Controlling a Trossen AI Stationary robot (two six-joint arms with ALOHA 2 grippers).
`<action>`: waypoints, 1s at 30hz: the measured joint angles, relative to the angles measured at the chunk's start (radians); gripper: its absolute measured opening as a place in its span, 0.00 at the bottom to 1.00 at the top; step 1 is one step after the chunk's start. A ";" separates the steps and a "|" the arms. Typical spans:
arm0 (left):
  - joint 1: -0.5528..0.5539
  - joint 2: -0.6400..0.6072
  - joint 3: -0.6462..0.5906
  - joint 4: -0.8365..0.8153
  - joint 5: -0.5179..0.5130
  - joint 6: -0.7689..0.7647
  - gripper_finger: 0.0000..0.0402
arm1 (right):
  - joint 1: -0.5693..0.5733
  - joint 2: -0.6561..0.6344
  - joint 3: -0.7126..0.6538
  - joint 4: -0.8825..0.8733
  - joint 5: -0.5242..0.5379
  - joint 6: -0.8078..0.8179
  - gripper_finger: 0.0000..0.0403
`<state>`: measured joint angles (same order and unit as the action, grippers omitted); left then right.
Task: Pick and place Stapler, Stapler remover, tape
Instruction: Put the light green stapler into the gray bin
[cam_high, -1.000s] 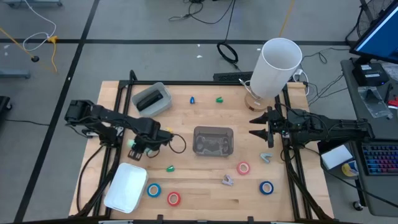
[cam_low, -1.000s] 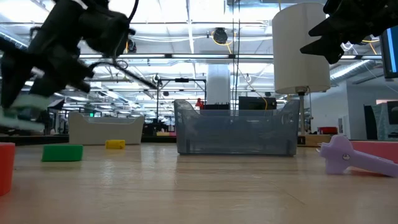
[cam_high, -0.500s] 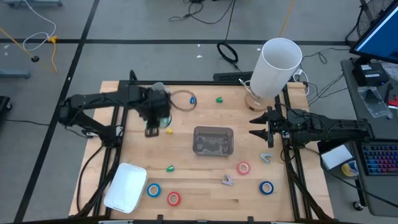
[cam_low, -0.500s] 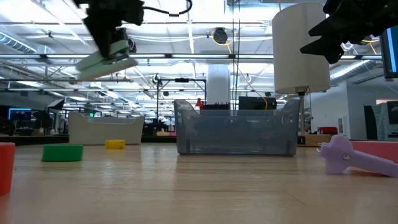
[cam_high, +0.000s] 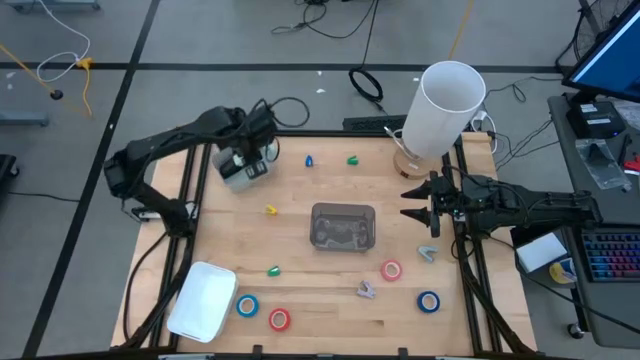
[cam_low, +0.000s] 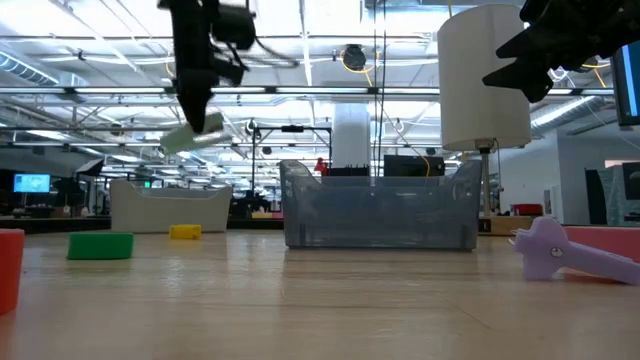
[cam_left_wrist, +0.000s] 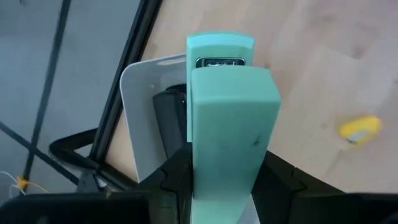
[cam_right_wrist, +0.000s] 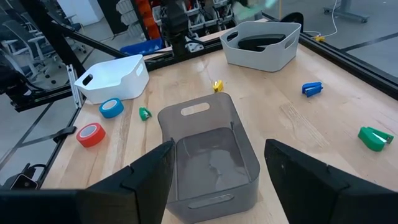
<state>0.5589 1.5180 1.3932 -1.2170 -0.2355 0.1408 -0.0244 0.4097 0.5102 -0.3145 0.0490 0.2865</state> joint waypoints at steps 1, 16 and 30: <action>0.018 0.018 0.000 0.002 0.009 0.014 0.30 | 0.000 0.000 0.000 0.000 0.000 0.001 0.60; 0.140 0.187 -0.002 -0.060 0.063 0.042 0.30 | 0.000 0.000 0.000 0.000 -0.001 0.001 0.60; 0.140 0.185 -0.089 -0.008 0.096 0.041 0.30 | 0.000 0.000 0.000 0.000 -0.001 0.001 0.60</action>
<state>0.6987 1.7027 1.3042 -1.2248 -0.1398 0.1814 -0.0245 0.4096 0.5102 -0.3149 0.0479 0.2874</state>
